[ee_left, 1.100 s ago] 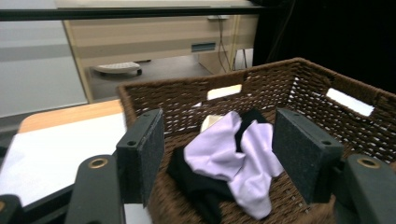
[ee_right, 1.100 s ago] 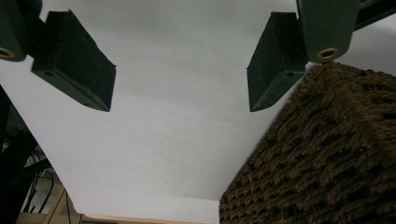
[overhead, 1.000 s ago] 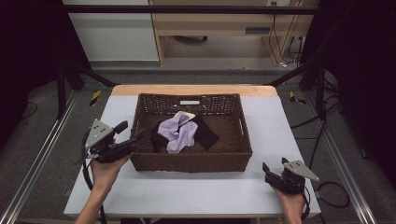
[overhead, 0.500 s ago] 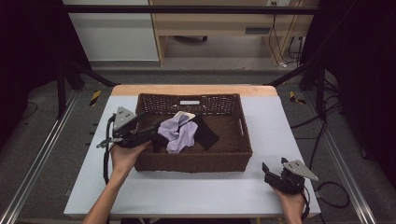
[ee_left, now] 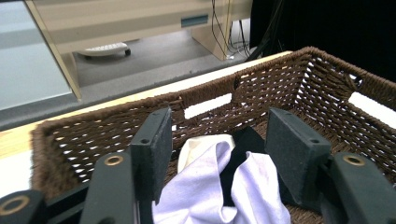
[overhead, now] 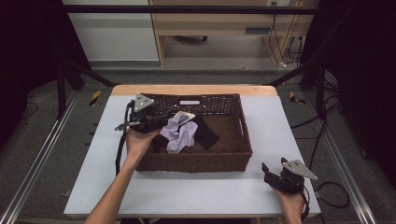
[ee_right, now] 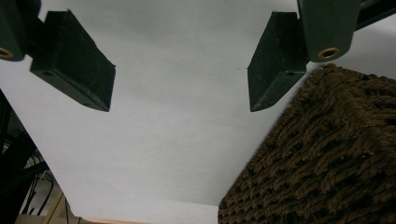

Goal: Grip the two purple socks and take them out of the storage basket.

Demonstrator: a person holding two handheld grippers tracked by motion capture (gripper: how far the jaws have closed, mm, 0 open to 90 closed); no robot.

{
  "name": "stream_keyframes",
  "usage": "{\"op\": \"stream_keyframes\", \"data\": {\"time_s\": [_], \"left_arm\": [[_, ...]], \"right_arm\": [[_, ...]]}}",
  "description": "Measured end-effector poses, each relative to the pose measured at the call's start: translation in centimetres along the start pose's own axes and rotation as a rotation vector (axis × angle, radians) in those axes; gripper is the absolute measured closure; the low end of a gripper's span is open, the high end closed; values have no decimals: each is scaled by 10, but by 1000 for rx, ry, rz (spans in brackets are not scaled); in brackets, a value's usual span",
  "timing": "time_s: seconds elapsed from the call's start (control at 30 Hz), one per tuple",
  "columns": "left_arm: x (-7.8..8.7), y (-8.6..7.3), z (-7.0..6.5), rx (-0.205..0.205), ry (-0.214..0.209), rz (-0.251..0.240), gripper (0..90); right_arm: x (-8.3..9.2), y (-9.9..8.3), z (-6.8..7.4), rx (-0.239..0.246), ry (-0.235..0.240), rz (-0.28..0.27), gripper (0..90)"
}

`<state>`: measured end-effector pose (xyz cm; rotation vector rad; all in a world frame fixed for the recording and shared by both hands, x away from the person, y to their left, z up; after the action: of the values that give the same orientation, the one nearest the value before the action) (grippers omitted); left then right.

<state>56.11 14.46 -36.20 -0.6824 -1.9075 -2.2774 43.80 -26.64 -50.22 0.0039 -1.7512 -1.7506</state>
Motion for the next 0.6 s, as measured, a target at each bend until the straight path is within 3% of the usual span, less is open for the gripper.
{"op": "stream_keyframes", "data": {"time_s": [0.17,0.27,0.6], "left_arm": [[-19,-6,-10,-29,-11,41,451],[-32,-15,-15,-40,-26,102,460],[-45,-32,-19,-89,-20,192,492]], "right_arm": [[0,0,0,0,0,2,237],[0,0,0,0,1,4,238],[0,0,0,-6,1,3,238]]}}
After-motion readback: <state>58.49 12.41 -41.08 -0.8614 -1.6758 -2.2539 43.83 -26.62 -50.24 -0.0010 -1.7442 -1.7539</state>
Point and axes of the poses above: each handheld gripper's, and its own axes: x roughly backward along the jaws, y roughly out of its top, z roughly to its left, the point moved 4 cm from there along -x, roughly forward along the jaws, and after that the axes turned 15 degrees about y, right-handed, at the moved point
